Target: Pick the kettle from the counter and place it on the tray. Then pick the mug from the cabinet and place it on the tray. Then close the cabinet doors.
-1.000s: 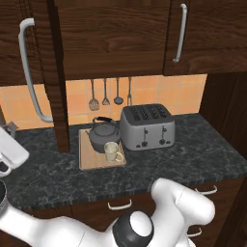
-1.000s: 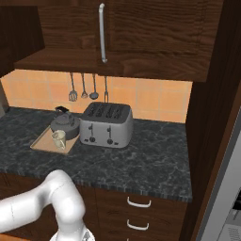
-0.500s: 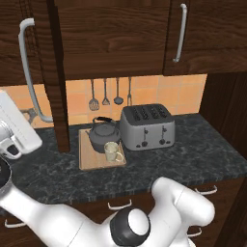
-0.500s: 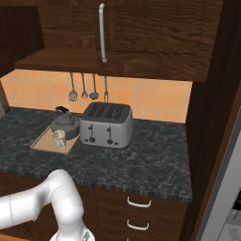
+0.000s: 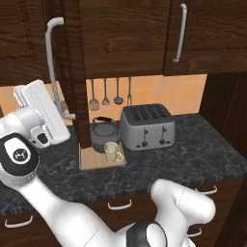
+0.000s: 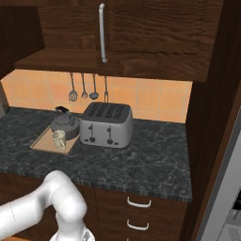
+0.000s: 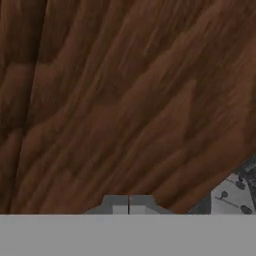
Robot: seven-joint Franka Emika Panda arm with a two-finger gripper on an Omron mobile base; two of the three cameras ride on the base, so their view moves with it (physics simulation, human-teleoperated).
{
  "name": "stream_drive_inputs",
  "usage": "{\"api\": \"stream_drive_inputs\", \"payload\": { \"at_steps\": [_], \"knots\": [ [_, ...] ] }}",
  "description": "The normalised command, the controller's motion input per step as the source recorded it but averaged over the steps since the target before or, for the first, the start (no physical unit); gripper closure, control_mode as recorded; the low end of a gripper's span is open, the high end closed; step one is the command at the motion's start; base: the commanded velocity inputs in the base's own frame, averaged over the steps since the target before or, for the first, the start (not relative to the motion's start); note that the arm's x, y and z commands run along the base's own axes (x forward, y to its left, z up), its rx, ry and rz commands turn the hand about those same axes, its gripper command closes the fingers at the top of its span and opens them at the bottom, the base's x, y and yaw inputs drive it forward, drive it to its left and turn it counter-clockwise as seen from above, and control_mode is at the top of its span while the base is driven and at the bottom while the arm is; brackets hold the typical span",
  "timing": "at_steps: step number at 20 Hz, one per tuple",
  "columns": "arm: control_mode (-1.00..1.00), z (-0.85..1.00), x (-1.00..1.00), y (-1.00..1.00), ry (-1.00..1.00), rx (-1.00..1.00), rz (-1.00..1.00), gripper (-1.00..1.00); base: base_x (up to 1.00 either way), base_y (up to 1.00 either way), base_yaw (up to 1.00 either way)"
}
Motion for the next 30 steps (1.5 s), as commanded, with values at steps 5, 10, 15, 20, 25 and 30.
{"api": "stream_drive_inputs", "payload": {
  "at_steps": [5,10,15,20,25,30],
  "knots": [
    [-1.0,0.0,0.26,-1.0,0.02,0.0,0.0,1.0,0.0,0.0,0.0],
    [-1.0,0.12,0.64,-0.99,0.01,0.04,0.0,1.0,0.0,0.0,0.0],
    [-1.0,0.27,0.75,-0.81,0.0,0.08,0.03,1.0,0.0,0.0,0.0],
    [-1.0,0.71,0.61,-0.43,0.0,0.13,0.13,1.0,0.0,0.0,0.0],
    [-1.0,0.71,0.51,-0.47,-0.01,0.07,0.23,1.0,0.0,0.0,0.0],
    [-1.0,0.38,0.85,-0.49,0.01,0.06,0.28,1.0,0.0,0.0,0.0]
  ]
}}
